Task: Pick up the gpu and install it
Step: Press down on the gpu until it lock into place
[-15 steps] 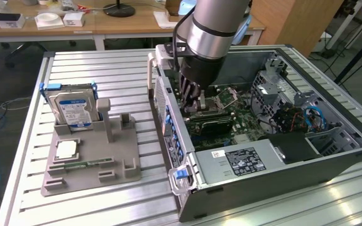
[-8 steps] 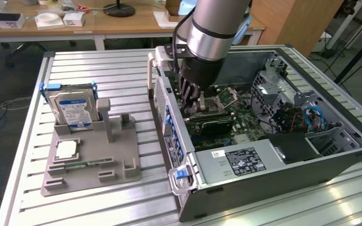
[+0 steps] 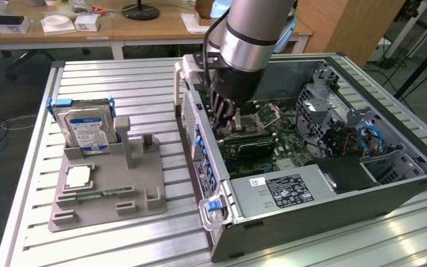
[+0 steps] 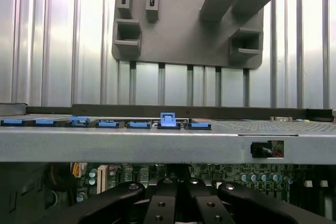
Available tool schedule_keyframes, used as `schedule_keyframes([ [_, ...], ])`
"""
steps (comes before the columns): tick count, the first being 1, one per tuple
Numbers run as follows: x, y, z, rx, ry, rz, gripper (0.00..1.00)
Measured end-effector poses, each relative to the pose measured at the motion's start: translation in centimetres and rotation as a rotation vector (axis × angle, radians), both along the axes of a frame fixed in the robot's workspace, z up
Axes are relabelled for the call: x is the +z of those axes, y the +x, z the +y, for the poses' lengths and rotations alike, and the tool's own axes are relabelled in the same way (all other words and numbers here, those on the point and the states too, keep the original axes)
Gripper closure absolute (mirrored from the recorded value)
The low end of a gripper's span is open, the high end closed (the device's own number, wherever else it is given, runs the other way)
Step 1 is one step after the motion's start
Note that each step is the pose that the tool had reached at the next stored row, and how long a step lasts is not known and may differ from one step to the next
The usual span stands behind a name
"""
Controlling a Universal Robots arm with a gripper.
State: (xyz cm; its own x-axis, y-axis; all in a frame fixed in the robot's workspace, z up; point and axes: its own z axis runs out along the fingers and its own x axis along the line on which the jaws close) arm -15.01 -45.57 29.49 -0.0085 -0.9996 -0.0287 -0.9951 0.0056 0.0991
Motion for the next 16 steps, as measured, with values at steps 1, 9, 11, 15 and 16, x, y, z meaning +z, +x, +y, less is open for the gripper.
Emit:
schedule_keyframes([
  [1,0.00,-0.02,0.00,0.000,-0.0025,0.0004,0.89],
  [9,0.01,-0.12,0.01,0.000,-0.0068,0.0007,0.89],
  [11,0.00,-0.12,0.02,0.000,-0.0065,0.0006,0.89],
  [15,0.01,0.01,0.04,0.000,-0.0064,0.0007,0.89],
  [16,0.01,0.08,0.04,0.000,-0.0062,0.0007,0.89],
])
